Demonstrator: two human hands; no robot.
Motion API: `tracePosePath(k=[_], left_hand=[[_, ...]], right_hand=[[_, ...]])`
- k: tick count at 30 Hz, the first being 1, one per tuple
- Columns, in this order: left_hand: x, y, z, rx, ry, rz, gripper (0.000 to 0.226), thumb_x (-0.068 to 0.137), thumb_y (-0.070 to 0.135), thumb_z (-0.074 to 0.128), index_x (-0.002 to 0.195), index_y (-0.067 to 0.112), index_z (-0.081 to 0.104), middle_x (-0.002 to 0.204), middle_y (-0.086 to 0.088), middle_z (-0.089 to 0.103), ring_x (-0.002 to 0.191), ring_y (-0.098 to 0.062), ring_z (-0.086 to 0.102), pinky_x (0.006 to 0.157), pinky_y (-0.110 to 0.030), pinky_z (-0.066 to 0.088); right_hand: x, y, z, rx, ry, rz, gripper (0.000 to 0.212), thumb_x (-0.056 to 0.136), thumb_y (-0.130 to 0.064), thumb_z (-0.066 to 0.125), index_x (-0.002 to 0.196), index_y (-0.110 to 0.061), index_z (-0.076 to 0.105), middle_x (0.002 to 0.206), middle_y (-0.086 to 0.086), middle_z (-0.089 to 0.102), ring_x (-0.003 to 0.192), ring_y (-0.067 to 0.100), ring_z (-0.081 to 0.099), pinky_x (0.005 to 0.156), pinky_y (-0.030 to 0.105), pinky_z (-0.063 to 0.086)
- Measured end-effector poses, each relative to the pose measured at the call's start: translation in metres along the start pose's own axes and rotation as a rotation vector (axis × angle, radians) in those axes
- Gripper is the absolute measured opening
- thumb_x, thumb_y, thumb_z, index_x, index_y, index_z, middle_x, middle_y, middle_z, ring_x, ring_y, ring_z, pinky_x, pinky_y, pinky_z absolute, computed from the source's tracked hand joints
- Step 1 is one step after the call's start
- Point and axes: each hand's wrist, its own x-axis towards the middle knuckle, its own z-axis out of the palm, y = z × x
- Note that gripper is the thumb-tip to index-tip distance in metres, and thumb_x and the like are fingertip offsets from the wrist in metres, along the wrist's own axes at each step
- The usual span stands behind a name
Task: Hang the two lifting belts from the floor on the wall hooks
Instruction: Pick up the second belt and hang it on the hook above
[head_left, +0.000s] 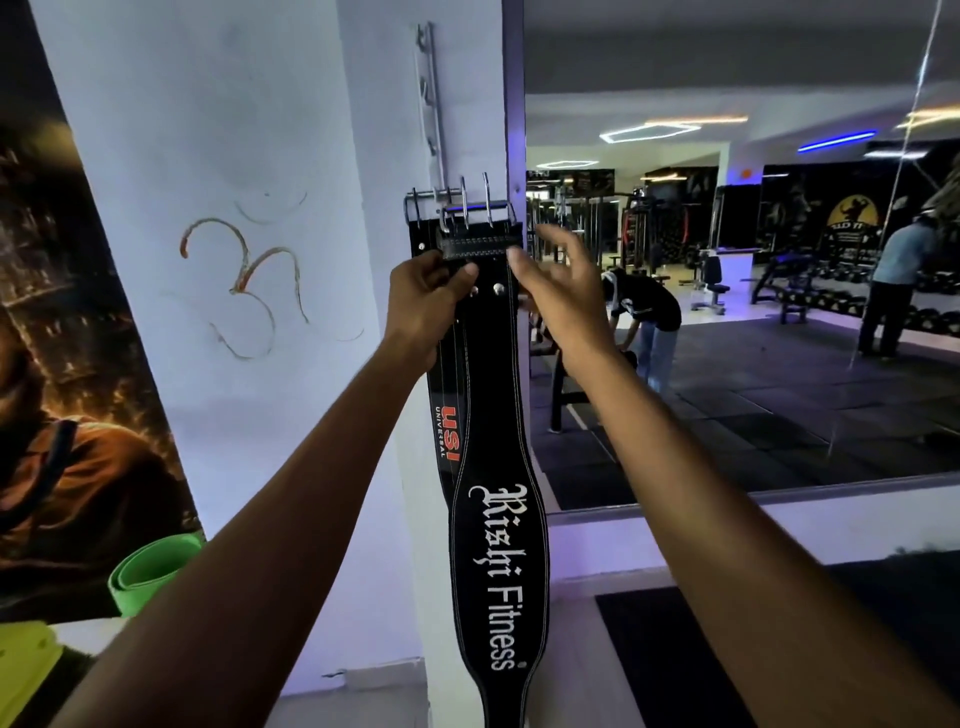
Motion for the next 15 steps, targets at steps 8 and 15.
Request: tracePosePath(k=[8,15], left_hand=[[-0.027,-0.021,-0.017,0.016,-0.043,0.019,0.02,0.088,0.01,0.072,0.107,0.015,0.072,0.099,-0.003,0.078,0.089,-0.013,0.074,0.082,-0.031,0.061],[-0.128,-0.112,-0.031,0.274,-0.147,-0.218,0.01,0.081,0.011,0.079,0.08,0.019,0.073,0.071,0.01,0.074,0.066,-0.003,0.068,0.064,-0.028,0.059]], right_hand=[[0.019,0.005,0.024,0.038,-0.014,0.044,0.037,0.083,-0.003,0.071,0.119,-0.01,0.062,0.068,0.007,0.063,0.064,0.01,0.059,0.061,0.02,0.05],[0.02,-0.012,0.028,0.124,0.107,-0.007,0.033,0.081,0.006,0.068,0.102,-0.02,0.065,0.084,0.027,0.068,0.074,0.022,0.055,0.067,0.029,0.049]])
